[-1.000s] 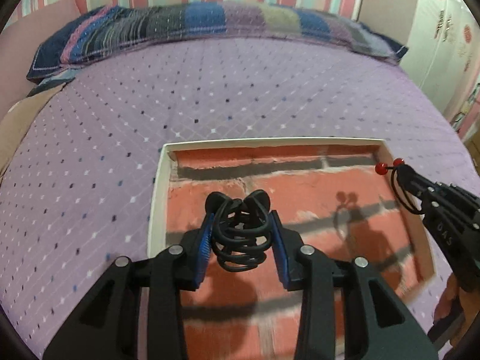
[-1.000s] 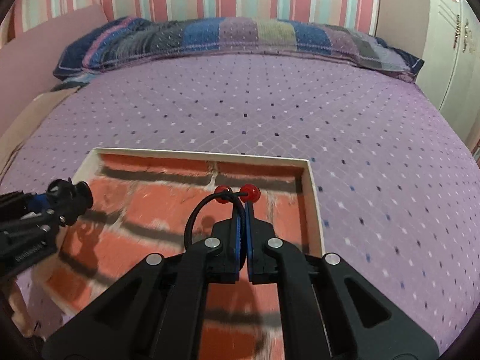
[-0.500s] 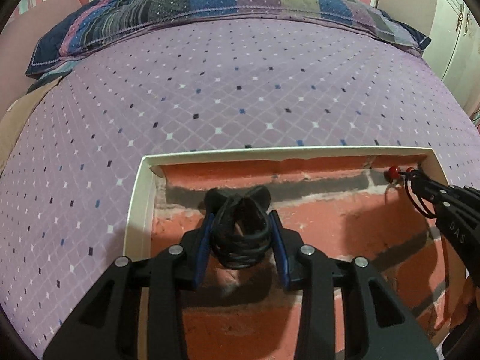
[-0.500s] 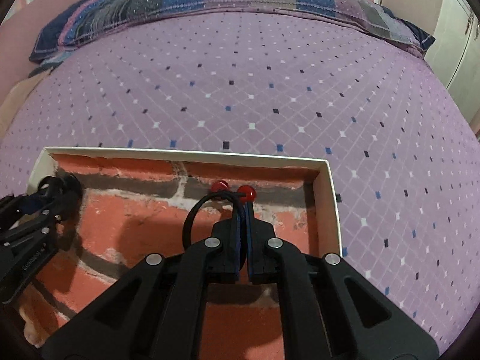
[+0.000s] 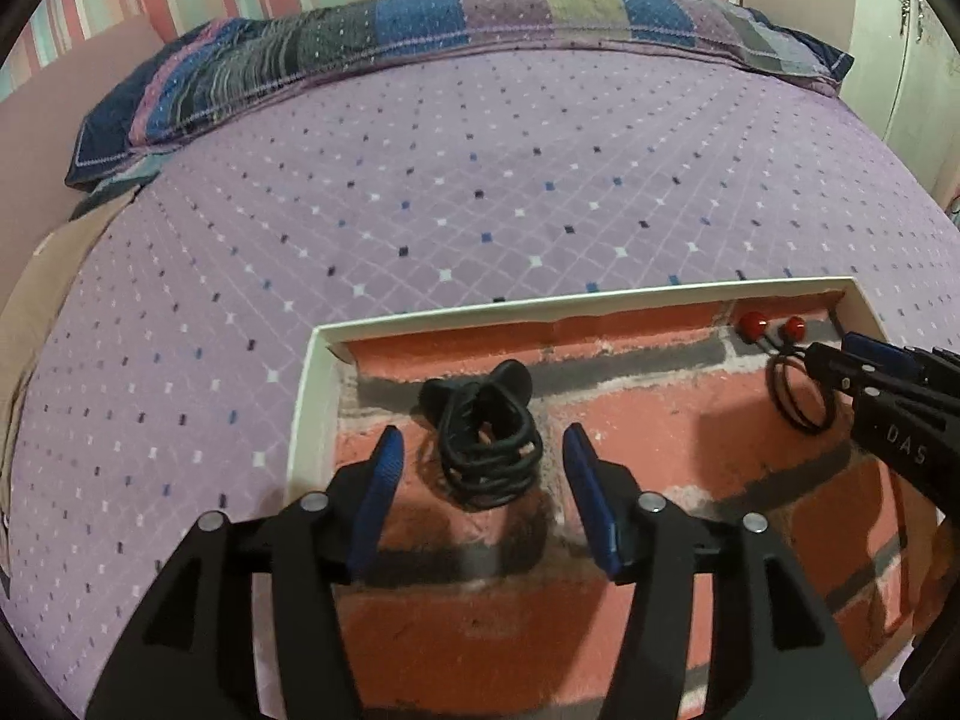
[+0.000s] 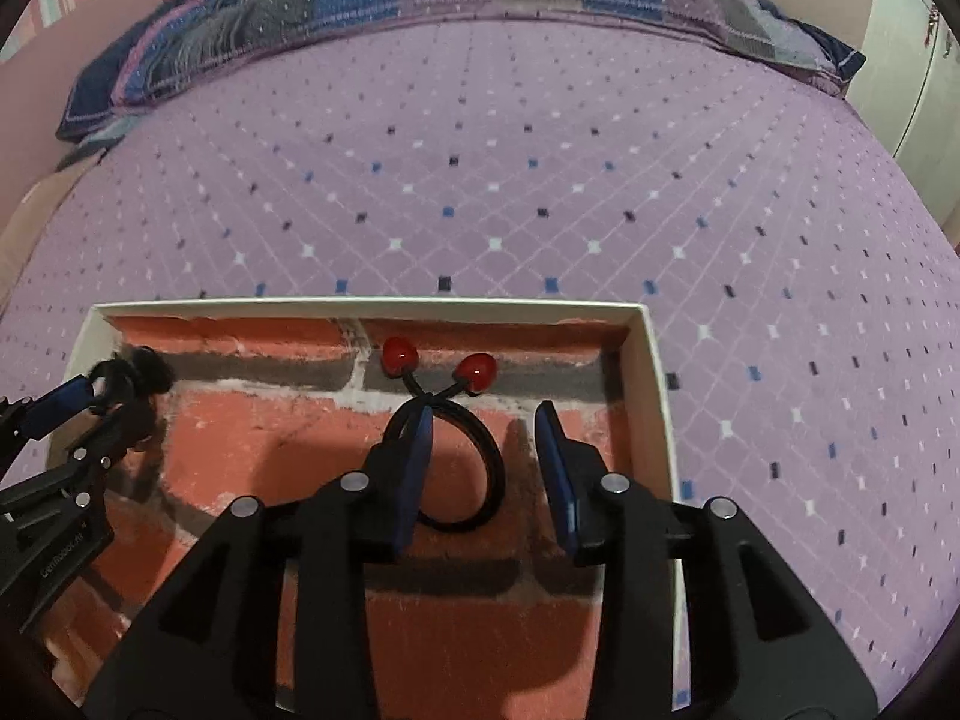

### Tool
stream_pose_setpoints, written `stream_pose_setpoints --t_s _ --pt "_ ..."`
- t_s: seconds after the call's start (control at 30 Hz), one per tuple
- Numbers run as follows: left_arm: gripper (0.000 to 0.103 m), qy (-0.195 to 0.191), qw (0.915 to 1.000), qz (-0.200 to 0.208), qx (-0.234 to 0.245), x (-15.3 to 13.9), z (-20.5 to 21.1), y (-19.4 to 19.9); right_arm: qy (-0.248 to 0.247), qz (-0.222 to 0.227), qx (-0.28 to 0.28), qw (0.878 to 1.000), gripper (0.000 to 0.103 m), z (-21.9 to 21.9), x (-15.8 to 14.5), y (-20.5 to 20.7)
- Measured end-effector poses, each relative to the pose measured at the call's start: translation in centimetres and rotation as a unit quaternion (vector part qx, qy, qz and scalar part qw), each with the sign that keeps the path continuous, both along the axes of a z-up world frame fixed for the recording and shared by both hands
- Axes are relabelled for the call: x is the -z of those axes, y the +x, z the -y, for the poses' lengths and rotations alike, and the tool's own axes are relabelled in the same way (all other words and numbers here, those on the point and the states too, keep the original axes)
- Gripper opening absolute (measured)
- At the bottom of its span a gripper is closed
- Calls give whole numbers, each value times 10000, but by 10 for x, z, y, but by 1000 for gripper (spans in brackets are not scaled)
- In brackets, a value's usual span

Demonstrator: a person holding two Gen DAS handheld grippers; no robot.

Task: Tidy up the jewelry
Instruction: 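Open the left tool over the tray while the right tool opens releasing the hair tie, then lift both tools from the tray and move back toward the remaining jewelry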

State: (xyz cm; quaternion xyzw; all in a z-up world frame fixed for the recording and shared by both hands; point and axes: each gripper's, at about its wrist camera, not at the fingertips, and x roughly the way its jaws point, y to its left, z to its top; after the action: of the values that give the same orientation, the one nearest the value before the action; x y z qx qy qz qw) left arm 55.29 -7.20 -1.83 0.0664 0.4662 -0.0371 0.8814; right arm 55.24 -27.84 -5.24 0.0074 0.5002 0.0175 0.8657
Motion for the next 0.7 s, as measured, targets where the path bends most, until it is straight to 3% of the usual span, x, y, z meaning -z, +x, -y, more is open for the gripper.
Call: stream_pose_setpoints --t_s 0.07,0.13,0.27,0.43,0.5,0.6,0.7 --pt "58 -141 9999 28 14 -11 -3 -7 92 85 -5 9999 42 2 -10 -8" --pt "60 -188 9997 175 -3 -28 -8 -20 120 292 8 9995 56 4 -25 -22" --pt "80 -249 9979 588 80 -61 -19 -59 61 744 40 9972 71 9 -55 -59" --pt "82 -590 9945 811 303 -96 -39 -120 204 1138 -10 9933 96 9 -87 -117" --pt "83 -716 9924 940 334 -109 -49 -148 288 1259 -33 9916 99 9 -99 -139" --pt "95 -836 9881 1253 310 -127 -67 -191 223 1507 -114 9883 99 4 -118 -184" --pt "95 -868 9844 1518 209 -140 -83 -229 76 1693 -143 9854 99 1 -128 -221"
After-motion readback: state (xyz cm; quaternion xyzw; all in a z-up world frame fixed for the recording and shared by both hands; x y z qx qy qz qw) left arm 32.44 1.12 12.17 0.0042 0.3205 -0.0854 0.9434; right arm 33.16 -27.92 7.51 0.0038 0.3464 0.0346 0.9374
